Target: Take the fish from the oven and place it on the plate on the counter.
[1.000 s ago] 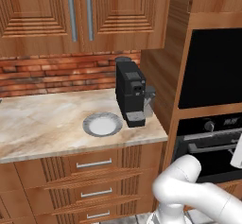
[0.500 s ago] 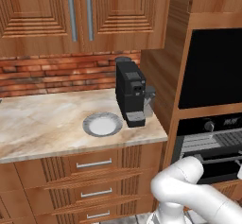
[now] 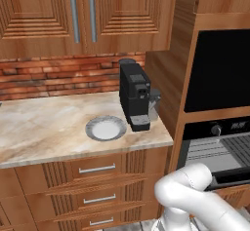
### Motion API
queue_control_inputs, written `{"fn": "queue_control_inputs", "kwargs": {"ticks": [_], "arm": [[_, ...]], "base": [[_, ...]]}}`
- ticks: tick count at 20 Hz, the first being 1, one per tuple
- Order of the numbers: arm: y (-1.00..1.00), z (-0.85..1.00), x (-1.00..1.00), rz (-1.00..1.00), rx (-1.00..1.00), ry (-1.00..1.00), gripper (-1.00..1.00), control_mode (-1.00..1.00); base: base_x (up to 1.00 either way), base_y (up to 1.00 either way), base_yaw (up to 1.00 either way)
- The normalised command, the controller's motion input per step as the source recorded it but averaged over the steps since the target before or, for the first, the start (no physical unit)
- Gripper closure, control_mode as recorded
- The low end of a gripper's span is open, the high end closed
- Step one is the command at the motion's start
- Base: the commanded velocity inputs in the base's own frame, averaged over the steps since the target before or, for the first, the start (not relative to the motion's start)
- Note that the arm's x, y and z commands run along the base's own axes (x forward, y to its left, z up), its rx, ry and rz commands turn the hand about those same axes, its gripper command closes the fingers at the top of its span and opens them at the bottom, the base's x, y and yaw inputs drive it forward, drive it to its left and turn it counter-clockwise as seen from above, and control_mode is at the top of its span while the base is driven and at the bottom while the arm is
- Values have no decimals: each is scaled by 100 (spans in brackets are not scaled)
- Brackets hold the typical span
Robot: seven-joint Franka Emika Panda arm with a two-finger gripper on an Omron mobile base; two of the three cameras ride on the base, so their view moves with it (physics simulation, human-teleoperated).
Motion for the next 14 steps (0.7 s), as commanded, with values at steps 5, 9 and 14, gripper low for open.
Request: {"fn": "queue_control_inputs", "kwargs": {"ticks": [5, 9, 14], "arm": [[-33, -67, -64, 0, 0, 4, 100, -100], [-32, -63, -55, 0, 0, 6, 100, -100], [-14, -40, -46, 0, 0, 9, 100, -100]], "base": [[0, 0, 0], [0, 0, 0], [0, 0, 0]]}}
